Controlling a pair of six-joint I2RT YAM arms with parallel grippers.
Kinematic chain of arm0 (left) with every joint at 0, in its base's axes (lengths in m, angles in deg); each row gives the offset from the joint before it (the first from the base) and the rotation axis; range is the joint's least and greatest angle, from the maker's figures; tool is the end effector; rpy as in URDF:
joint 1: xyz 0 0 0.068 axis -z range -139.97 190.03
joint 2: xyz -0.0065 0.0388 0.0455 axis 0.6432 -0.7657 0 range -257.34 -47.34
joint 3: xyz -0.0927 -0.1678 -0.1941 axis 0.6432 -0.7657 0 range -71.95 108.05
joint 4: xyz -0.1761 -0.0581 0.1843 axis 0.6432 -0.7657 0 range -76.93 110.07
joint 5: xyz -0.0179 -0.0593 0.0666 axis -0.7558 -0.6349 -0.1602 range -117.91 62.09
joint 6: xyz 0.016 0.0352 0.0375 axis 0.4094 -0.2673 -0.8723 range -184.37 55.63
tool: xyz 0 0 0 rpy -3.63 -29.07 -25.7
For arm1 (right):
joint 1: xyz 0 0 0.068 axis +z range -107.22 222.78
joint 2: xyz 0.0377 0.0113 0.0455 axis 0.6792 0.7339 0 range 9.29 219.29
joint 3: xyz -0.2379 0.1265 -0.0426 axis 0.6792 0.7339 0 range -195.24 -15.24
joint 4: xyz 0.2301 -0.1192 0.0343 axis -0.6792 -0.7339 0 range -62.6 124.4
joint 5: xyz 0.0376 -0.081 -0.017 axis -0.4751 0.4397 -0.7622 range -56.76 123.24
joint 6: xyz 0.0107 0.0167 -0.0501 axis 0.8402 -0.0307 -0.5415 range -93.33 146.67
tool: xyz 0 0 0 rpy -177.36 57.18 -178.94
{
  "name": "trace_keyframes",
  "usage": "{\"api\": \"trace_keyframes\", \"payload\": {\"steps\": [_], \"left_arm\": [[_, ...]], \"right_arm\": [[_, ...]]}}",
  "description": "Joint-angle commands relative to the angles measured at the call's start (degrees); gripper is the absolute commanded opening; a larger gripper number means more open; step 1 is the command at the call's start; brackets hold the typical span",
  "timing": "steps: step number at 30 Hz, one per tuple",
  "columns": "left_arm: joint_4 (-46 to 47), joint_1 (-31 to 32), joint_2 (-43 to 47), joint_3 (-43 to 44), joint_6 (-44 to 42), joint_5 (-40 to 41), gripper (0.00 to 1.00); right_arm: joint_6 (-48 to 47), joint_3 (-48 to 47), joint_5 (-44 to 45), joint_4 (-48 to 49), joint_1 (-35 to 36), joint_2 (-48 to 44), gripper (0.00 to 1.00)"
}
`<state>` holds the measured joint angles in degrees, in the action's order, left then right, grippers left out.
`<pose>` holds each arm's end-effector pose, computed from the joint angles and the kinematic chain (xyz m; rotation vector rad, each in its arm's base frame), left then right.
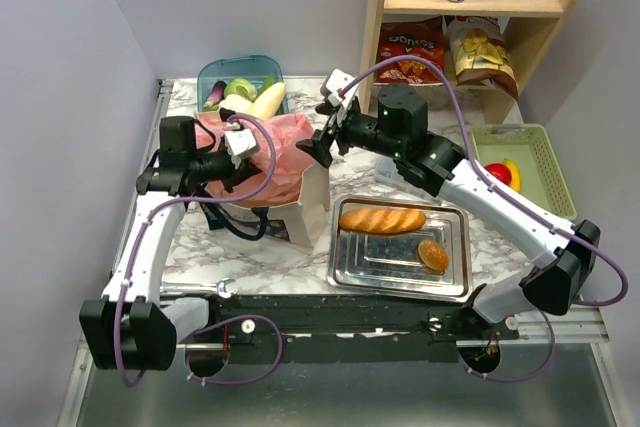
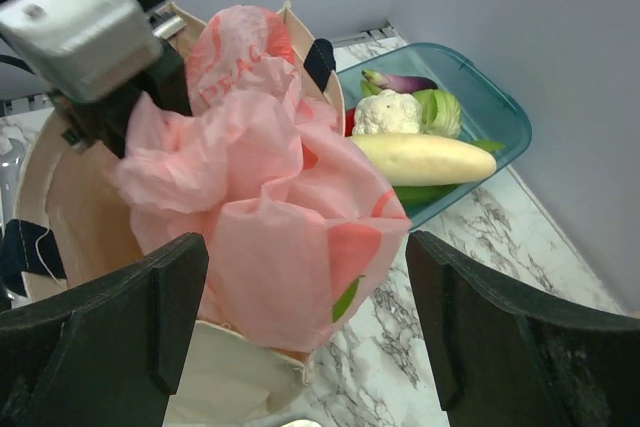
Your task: Untie the knot of the grocery bags and take out the mixed food
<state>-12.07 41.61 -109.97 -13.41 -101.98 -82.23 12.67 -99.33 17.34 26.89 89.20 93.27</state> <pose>0.2229 -0.0351 0.3344 1.1097 1.6345 -0.6333 0.2304 0.2563 0.4227 -1.0514 1.3847 0.6547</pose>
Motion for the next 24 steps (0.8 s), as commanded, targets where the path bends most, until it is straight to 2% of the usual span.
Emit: {"api": "trace_keyframes", "payload": {"steps": [1,7,11,13,17,22,24], "left_arm": [[-4.6,-0.5,-5.9,1.5,-13.6,5.8,0.00],[-15.0,0.9,-15.6,5.6,-28.7,17.6,0.00],[-16.3,3.4,-18.6,4.9,-34.7,27.2,0.01],[-17.7,5.2,-20.4,5.0,-36.8,31.5,0.05],[-20.0,8.2,-24.7,6.3,-36.2,37.5,0.23],[-21.8,9.7,-29.0,7.1,-34.6,42.6,0.27],[-21.7,9.7,-29.2,7.3,-34.1,43.3,0.37]], "right_arm": [[-0.6,0.4,1.0,-1.1,-0.4,0.8,0.88],[-0.6,0.2,1.3,-0.9,-1.2,1.2,0.88],[-0.2,-0.2,1.5,-0.7,-1.8,1.4,0.88],[-0.2,-0.4,1.6,-0.6,-2.0,1.5,0.89],[-0.1,-0.6,1.4,-0.6,-2.3,1.8,0.89],[-0.7,-1.3,1.6,-0.5,-2.6,2.0,0.89],[-1.0,-1.4,1.6,-0.5,-2.7,1.9,0.89]]}}
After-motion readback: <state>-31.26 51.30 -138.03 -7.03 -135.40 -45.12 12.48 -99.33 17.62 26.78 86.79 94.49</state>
